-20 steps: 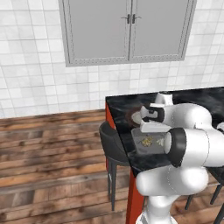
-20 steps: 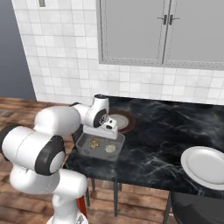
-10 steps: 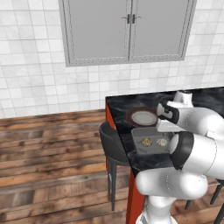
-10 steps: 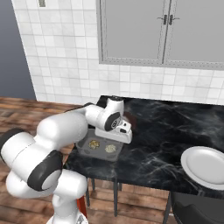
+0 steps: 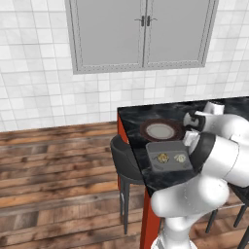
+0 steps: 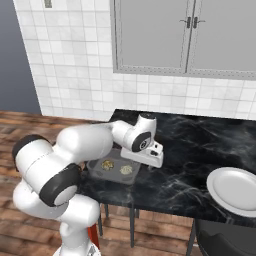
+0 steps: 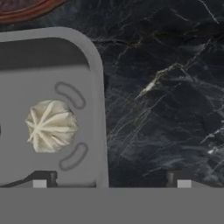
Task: Place two dumplings into each of the tupperware containers and then place the containers in the fridge.
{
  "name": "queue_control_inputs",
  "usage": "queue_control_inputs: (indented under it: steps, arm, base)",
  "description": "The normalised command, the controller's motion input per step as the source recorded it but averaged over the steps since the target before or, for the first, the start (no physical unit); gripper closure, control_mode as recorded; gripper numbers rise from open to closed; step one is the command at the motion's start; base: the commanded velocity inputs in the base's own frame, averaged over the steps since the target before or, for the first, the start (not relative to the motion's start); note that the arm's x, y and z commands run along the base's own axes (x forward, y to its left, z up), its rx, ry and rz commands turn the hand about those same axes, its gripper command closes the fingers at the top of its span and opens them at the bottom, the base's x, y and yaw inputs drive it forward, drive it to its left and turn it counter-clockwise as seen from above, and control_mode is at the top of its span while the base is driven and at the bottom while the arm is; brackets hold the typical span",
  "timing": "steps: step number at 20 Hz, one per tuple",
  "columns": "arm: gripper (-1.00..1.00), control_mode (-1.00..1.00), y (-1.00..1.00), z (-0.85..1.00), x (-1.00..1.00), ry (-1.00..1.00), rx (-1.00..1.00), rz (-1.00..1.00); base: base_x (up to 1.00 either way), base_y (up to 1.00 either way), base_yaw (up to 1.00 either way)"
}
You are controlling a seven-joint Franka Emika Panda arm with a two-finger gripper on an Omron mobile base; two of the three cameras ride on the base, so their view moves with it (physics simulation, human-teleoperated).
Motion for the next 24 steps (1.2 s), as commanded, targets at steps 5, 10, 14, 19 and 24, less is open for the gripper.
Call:
queue_control_inputs:
  steps: [5, 10, 14, 19, 24]
  arm:
    - [-1.00, -1.00, -0.05, -0.22, 0.05, 0.07, 0.00, 0.00]
    - [-1.00, -1.00, 0.00, -0.40, 0.12, 0.00, 0.00, 0.00]
    - [-1.00, -1.00, 0.00, -0.49, 0.17, -0.02, 0.00, 0.00]
    - [-1.00, -1.00, 0.00, -0.20, 0.14, -0.10, 0.00, 0.00]
    - [-1.00, -1.00, 0.00, -0.03, 0.01, -0.09, 0.00, 0.00]
  base:
    - [0.00, 0.00, 0.00]
    - [0.00, 0.00, 0.00]
    - [0.00, 0.00, 0.00]
    - [0.00, 0.00, 0.00]
    - [0.00, 0.00, 0.00]
